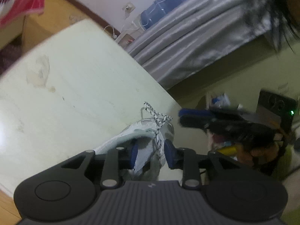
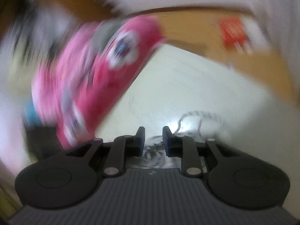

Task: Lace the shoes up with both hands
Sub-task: 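Open the right tool and lift it away from the lace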

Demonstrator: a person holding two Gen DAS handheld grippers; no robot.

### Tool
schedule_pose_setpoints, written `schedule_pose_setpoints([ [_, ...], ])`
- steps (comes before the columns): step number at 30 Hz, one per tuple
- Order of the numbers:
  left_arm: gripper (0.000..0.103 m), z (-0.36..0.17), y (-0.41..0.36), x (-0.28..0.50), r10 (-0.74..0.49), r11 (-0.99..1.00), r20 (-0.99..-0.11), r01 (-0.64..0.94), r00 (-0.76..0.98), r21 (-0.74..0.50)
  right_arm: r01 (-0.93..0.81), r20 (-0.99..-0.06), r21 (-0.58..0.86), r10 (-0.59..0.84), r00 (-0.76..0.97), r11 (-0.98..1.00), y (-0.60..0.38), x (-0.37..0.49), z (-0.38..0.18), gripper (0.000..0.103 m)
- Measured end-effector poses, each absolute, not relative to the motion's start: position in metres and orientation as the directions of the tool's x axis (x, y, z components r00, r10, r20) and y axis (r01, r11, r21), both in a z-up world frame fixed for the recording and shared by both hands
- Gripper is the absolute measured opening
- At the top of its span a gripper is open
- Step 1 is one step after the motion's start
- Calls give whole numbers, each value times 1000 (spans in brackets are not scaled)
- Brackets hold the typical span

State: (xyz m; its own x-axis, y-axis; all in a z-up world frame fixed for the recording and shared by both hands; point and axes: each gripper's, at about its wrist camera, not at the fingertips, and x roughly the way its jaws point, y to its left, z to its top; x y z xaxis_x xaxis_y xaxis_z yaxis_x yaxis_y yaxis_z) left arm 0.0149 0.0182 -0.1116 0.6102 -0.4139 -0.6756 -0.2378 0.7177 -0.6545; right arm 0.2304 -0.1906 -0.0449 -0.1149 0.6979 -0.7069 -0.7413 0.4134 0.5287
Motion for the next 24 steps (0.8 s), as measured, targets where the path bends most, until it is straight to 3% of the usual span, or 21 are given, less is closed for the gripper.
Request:
schedule_pose_setpoints([
  [2, 31, -97, 15, 16, -383, 779, -700, -197, 602, -595, -909, -733, 350, 671, -115, 226, -175, 208, -38, 20],
  [5, 31, -83, 1, 24, -330, 887, -756, -89, 566, -454, -988, -748, 153, 654, -108, 11, -166, 182, -40, 20],
  [9, 31, -74, -28, 30, -275, 959, -801, 94, 532, -267, -990, -755, 98, 640, -141, -103, -155, 177, -47, 20],
  [17, 31, -59, -37, 26, -242, 968, -796, 189, 555, -162, -964, -780, 12, 601, -175, -265, -145, 167, -50, 19],
  [24, 31, -71, -41, 44, -236, 965, -803, 229, 547, -128, -955, -792, 20, 579, -195, -295, -140, 169, -54, 16],
])
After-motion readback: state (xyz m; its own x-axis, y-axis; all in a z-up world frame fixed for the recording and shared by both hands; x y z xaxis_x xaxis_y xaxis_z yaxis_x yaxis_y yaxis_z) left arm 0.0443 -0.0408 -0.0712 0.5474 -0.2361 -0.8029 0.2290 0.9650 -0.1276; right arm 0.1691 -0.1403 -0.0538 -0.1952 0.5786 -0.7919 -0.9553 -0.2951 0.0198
